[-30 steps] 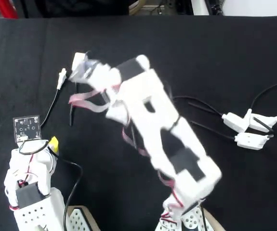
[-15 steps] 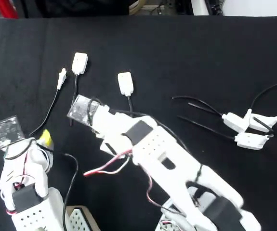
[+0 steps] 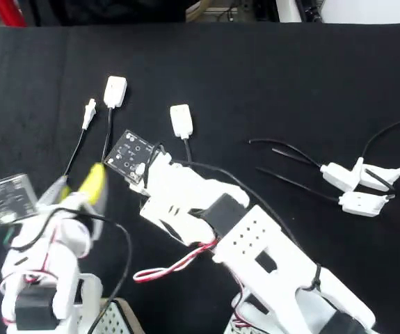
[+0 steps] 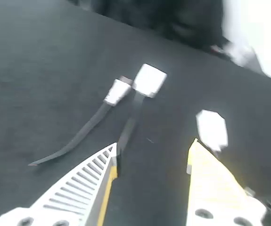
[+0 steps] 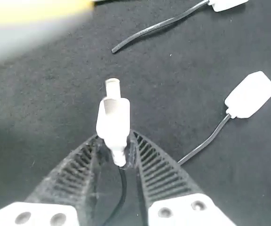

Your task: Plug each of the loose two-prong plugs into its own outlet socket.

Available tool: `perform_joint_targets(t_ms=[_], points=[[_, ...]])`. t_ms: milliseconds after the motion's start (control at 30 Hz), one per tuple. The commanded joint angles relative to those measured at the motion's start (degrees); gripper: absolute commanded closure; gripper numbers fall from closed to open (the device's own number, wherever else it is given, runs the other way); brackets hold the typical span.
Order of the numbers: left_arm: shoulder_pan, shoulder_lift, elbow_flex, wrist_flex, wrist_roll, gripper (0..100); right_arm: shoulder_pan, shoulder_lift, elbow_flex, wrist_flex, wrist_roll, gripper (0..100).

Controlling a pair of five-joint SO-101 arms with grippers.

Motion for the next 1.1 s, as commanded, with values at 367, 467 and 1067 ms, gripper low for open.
perform_joint_targets(t_ms=[367, 467, 1067], points=[[23.34, -0.26, -4.62, 0.00, -8.00, 76, -0.70, -10.68, 7.52, -5.45, -2.73, 98.6], [23.25, -0.26, -4.18, 0.26, -8.35, 76, -0.70, -9.54, 7.08, -5.45, -2.73, 98.6], [10.42, -0.26, 8.75, -9.23, -16.44, 80, -0.62, -9.45, 3.56, -2.46, -1.05, 98.6]])
